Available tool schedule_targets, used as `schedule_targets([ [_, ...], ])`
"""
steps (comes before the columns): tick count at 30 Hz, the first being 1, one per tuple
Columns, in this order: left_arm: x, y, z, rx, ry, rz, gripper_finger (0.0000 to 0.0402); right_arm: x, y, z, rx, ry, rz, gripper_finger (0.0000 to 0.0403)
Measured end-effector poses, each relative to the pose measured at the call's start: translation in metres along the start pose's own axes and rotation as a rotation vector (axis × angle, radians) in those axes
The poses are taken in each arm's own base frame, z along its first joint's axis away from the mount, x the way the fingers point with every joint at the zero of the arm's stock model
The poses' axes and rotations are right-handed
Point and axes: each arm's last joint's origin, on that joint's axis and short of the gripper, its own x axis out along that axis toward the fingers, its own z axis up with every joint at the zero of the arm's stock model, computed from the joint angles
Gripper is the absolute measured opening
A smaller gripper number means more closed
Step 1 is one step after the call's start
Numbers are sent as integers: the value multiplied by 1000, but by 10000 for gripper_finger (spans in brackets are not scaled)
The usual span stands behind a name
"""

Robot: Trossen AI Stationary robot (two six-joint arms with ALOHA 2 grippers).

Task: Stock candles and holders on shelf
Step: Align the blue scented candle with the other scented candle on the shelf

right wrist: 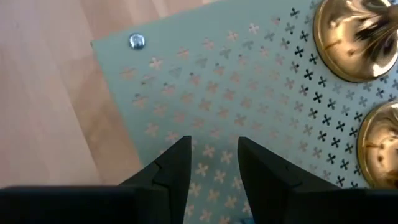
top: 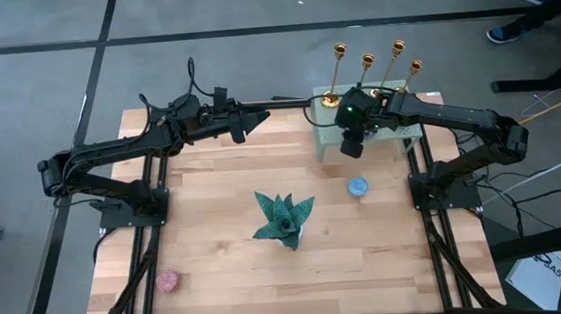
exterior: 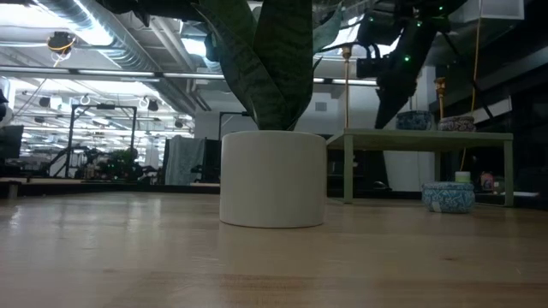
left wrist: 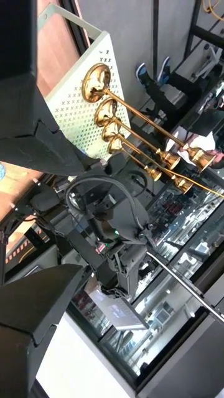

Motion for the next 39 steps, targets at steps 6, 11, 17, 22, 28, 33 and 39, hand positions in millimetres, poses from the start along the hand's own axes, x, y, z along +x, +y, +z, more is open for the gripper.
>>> schedule_targets([
  [6, 0, 1, -1, -2, 11, 11, 242, -10, -1, -4, -60, -11, -2, 134],
  [11, 0, 2, -3, -5, 26, 24, 242, -30, -10, -11, -73, -69, -30, 134],
  [17, 0, 3, -3, -6, 31, 28, 242, -54, -23, -22, -25, -146, -76, 134],
  [22, 0, 3, -3, 21, 31, 28, 242, -70, -22, -22, 15, -265, -41, 134],
  [28, 0, 3, -3, 38, 31, 29, 242, -67, -15, -21, -39, -258, 49, 134],
  [33, 0, 3, -3, 39, 25, 35, 242, -60, -13, -24, -46, -184, 67, 134],
  [39, 0, 3, -3, 39, 25, 36, 242, -56, -12, -28, -55, -121, 76, 134],
])
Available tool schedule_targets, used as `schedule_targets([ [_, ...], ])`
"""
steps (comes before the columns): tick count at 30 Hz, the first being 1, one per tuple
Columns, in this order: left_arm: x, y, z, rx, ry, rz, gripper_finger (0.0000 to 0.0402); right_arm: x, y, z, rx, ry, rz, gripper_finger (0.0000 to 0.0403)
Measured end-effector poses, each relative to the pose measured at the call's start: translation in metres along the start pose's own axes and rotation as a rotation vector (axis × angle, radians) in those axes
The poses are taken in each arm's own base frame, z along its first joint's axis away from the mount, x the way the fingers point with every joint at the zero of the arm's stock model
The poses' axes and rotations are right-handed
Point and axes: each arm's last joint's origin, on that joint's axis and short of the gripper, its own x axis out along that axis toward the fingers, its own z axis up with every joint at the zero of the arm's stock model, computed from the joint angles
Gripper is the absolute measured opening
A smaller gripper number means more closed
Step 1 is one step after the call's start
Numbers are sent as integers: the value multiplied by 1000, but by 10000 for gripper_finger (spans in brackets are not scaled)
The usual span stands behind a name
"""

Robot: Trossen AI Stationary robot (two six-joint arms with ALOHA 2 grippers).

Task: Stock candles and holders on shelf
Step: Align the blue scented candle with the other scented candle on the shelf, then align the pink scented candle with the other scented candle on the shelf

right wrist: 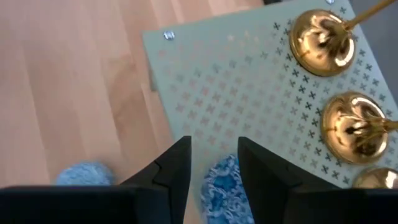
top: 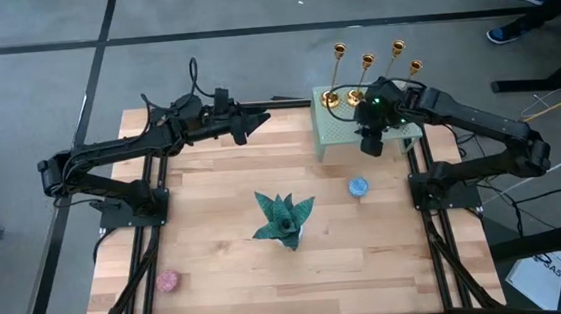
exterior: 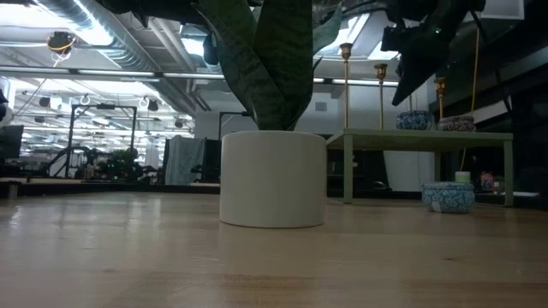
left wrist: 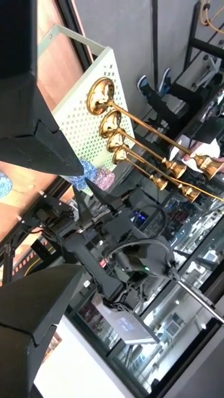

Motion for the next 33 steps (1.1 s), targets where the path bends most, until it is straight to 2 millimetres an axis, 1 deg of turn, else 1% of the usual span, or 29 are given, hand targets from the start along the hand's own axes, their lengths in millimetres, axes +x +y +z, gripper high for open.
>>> schedule_targets([
  [6, 0, 0, 0, 0, 0, 0, 242, 10, 0, -11, -75, 85, -79, 134],
  [9, 0, 0, 0, -1, 0, 0, 242, 14, -1, -14, -78, 111, -129, 134],
  [14, 0, 0, 0, -1, 0, 0, 242, 13, -2, -16, -80, 131, -178, 134],
  [19, 0, 0, 0, -13, 0, 0, 242, 12, -2, -20, -85, 187, -233, 134],
  [23, 0, 0, 0, -16, 0, 0, 242, 9, -2, -20, -48, 159, -239, 134],
  [25, 0, 0, 0, -16, 0, 0, 242, 3, -4, -16, -21, 124, -249, 134],
  [29, 0, 0, 0, -3, 0, 0, 242, -16, -6, -5, 35, 31, -246, 134],
  [33, 0, 0, 0, -1, 0, 0, 242, -37, -7, 5, 99, -76, -208, 134],
])
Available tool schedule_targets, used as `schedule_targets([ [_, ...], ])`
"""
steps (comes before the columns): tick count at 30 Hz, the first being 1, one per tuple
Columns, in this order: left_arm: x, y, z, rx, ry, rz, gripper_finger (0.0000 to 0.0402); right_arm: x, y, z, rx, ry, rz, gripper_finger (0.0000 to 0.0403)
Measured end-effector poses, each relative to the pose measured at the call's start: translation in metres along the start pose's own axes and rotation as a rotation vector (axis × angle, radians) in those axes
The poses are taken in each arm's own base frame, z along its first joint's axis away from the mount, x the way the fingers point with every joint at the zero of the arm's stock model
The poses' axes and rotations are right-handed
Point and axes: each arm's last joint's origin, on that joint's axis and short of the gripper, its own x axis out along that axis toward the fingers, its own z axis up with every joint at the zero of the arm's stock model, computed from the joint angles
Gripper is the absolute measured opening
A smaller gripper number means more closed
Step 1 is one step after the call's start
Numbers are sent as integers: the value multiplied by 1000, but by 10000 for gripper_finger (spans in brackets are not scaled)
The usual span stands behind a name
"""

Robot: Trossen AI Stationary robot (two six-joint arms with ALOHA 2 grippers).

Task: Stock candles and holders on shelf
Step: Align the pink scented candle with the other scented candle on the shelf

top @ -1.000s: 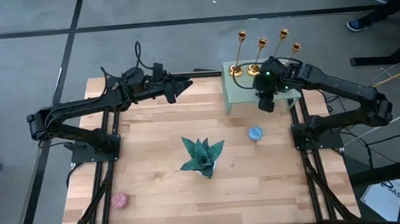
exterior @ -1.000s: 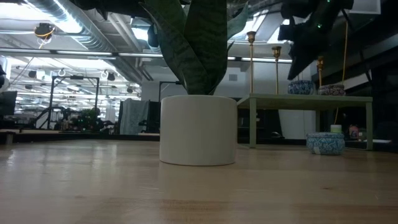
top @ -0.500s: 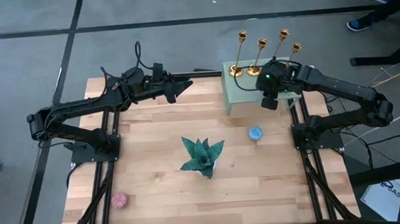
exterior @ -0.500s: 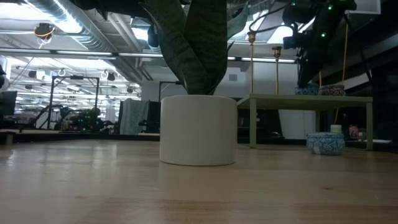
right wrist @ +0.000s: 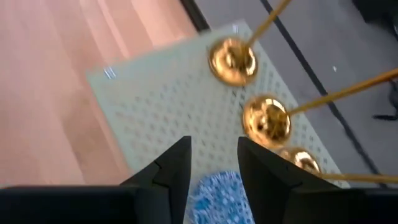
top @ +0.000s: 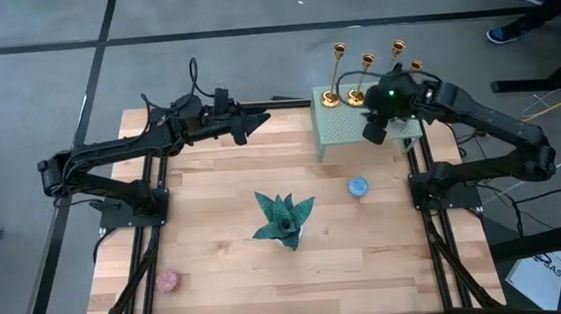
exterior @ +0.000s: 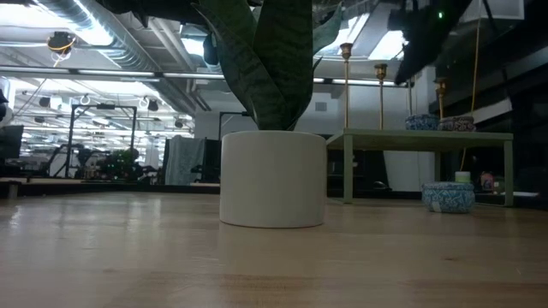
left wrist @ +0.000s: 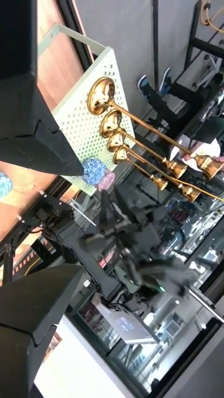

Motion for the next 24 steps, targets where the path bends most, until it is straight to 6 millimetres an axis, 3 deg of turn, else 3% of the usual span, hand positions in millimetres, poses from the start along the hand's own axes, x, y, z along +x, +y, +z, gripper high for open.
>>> schedule_targets([
  [4, 0, 0, 0, 20, 3, -3, 242, -13, -2, 11, 89, -73, 75, 134],
  [10, 0, 0, 0, 38, 7, -9, 242, -16, 8, 19, 146, -155, 264, 134],
  [17, 0, 0, 0, 72, 7, -9, 242, -14, 38, 39, 151, -397, 494, 134],
  [24, 0, 0, -1, 85, 19, -16, 241, -11, 72, 47, 103, -613, 609, 134],
])
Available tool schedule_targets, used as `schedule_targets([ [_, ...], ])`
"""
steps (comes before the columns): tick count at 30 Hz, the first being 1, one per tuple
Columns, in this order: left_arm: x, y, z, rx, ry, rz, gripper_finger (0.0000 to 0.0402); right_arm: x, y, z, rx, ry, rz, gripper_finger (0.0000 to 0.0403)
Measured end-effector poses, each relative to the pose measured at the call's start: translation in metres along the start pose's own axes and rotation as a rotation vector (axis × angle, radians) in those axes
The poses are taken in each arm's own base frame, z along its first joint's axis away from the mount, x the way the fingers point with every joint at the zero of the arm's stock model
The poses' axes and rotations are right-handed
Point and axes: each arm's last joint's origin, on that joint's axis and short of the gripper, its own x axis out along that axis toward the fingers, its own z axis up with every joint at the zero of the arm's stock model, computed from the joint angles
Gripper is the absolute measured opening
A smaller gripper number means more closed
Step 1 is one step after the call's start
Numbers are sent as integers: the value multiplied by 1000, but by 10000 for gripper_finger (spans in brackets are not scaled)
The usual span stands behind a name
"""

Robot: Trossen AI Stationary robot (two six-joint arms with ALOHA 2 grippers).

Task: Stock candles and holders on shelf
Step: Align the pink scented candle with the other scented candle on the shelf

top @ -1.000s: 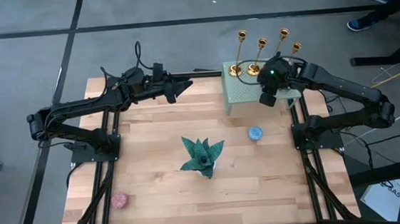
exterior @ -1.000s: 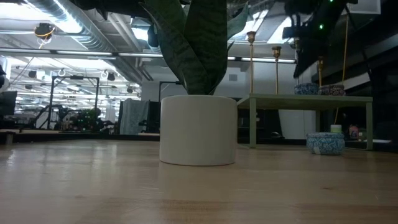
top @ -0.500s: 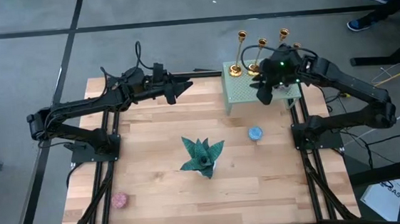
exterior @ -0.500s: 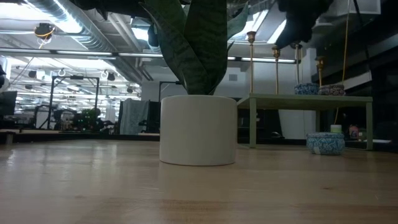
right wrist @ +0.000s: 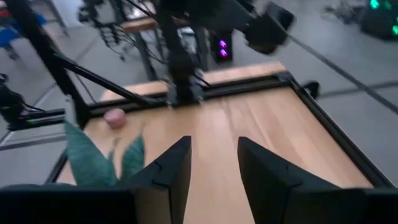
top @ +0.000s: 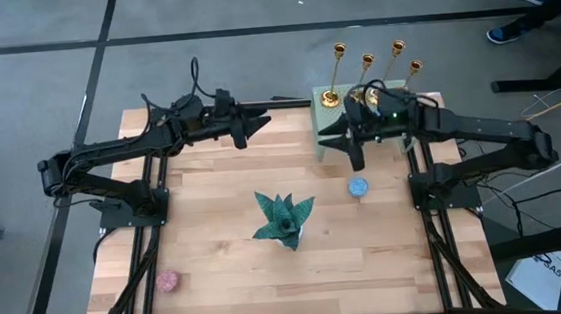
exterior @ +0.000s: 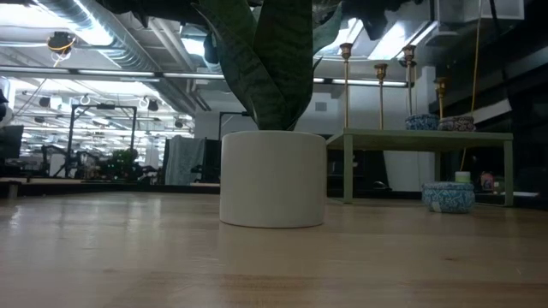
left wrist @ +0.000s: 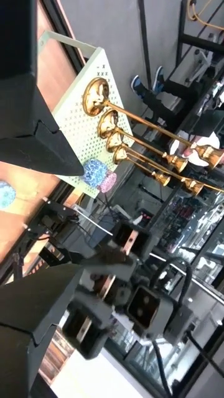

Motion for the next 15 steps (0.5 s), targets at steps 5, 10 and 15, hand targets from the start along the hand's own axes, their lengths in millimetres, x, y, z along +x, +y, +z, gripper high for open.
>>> schedule_targets([
  [5, 0, 1, -5, 3, 42, 19, 223, 9, 14, -8, -26, -82, 72, 134],
  [10, 1, -4, -11, -11, 99, -20, 184, 15, 24, -16, -9, -165, 131, 134],
  [15, 1, -10, -20, -14, 178, -61, 116, 19, 28, -26, -21, -182, 144, 134],
])
